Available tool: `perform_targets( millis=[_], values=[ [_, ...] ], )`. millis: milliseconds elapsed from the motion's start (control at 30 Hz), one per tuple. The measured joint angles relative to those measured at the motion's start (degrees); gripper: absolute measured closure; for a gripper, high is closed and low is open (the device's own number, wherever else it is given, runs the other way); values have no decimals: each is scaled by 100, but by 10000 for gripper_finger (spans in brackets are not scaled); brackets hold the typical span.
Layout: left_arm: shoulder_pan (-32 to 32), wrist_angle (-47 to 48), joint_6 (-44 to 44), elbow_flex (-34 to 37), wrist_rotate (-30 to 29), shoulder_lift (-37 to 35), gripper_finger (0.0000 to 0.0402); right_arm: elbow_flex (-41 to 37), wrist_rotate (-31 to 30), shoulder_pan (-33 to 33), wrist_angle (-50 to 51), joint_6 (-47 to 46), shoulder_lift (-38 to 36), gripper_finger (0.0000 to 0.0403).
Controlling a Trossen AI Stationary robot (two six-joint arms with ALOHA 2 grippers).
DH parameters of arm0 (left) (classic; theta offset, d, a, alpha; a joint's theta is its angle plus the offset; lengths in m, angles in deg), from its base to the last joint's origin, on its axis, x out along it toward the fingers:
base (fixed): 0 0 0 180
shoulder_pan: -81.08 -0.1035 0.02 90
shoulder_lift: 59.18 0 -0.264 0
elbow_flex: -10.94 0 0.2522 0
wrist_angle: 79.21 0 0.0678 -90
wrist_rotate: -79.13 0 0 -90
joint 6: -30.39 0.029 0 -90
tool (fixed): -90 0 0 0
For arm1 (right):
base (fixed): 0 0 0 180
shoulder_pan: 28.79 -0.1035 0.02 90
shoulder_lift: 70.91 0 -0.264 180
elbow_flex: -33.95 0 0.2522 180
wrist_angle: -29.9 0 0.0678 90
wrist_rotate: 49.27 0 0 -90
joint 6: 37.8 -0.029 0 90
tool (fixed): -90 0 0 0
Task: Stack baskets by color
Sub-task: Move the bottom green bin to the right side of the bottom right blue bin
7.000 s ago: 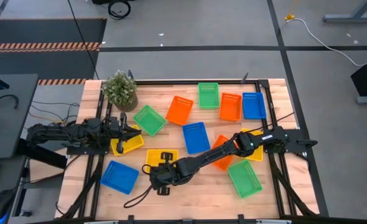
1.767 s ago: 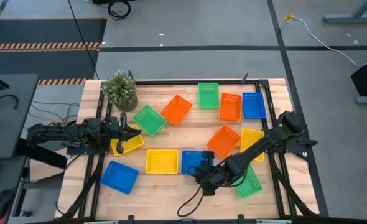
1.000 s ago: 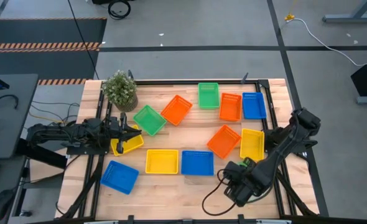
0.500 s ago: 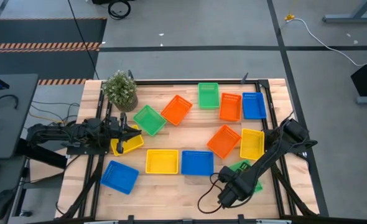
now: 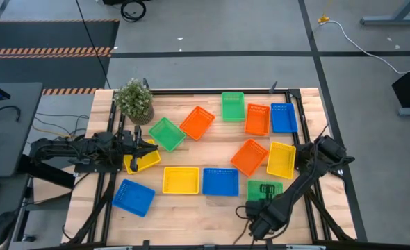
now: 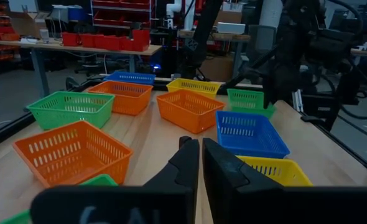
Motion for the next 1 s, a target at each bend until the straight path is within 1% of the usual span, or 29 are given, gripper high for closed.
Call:
perform_targets(
  millis=[100, 267, 433, 633, 833, 933, 1000],
  values=[
    [0, 1, 0, 0, 0, 0, 371, 0, -198, 23, 156, 384, 0, 393],
    [-2, 0, 0, 0, 2, -2, 366, 0, -714, 228, 545, 1002, 0, 391],
    [-1, 0, 2, 0, 1, 0, 371, -69, -911, 519, 791, 1633, -5, 394],
    [-1, 0, 0, 0, 2, 0, 371, -589, -994, 773, 693, 2109, -28, 394],
    [-1, 0, 2, 0, 2, 0, 363, -741, -957, 857, 646, 2184, -254, 394],
    [-1, 0, 1, 0, 2, 0, 365, -741, -865, 850, 554, 1868, -575, 394],
    [-2, 0, 0, 0, 0, -2, 368, -741, -668, 823, 397, 1580, -799, 394]
  ],
)
